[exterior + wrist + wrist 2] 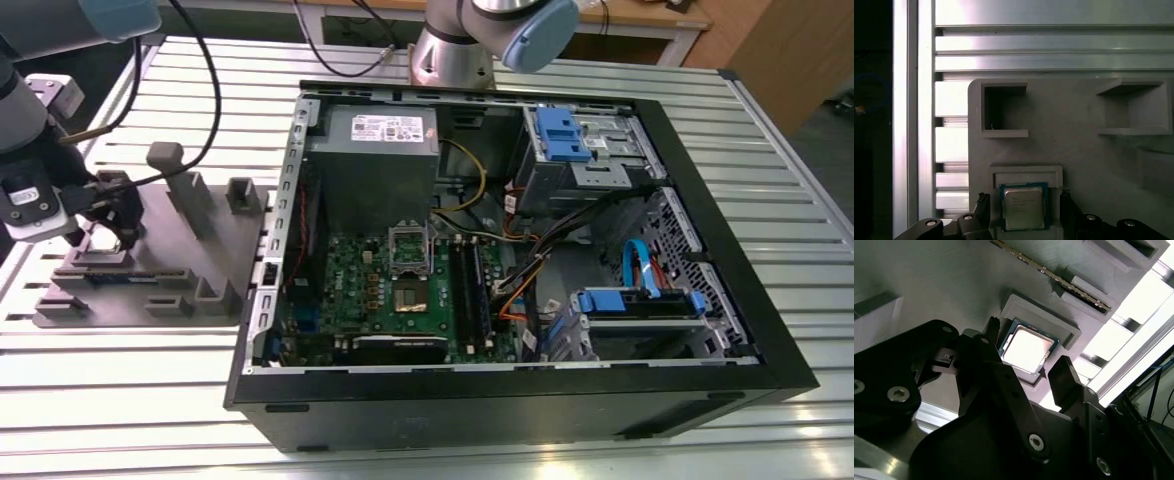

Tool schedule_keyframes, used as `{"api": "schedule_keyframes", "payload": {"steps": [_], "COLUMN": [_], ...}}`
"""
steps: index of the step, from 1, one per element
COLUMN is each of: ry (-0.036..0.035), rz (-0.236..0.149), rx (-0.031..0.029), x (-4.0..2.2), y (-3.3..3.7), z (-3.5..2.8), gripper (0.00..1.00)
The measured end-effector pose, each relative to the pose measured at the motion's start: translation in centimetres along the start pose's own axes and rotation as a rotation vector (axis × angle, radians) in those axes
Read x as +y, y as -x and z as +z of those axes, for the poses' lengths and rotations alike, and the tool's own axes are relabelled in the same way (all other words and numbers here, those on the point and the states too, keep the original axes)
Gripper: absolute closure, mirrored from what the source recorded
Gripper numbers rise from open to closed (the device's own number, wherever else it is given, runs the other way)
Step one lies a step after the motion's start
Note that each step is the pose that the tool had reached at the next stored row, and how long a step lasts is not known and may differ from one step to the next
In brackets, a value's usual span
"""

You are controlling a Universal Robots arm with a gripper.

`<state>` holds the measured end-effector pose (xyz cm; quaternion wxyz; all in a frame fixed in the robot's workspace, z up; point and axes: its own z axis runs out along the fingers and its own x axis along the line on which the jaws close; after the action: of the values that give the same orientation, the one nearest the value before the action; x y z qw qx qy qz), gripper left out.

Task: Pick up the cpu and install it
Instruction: 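Pick up the cpu and move it towards the insertion slot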

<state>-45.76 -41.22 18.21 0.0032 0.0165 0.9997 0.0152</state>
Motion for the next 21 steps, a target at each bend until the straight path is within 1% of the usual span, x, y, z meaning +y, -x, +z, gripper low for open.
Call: {"api": "schedule_keyframes", "payload": {"steps": [7, 9, 10, 21], "ry": [-0.0007, -0.0007, -0.0007, -0.0006], "rz": [0.007, 0.007, 0.007, 0.007], "rx": [-0.0001, -0.0001, -0.0001, -0.0004], "x": [-0.01, -0.01, -0.01, 0.00], "y": [0.00, 0.00, 0.00, 0.00], "z": [0.21, 0.22, 0.22, 0.11], "gripper": [0.34, 0.36, 0.42, 0.42]}}
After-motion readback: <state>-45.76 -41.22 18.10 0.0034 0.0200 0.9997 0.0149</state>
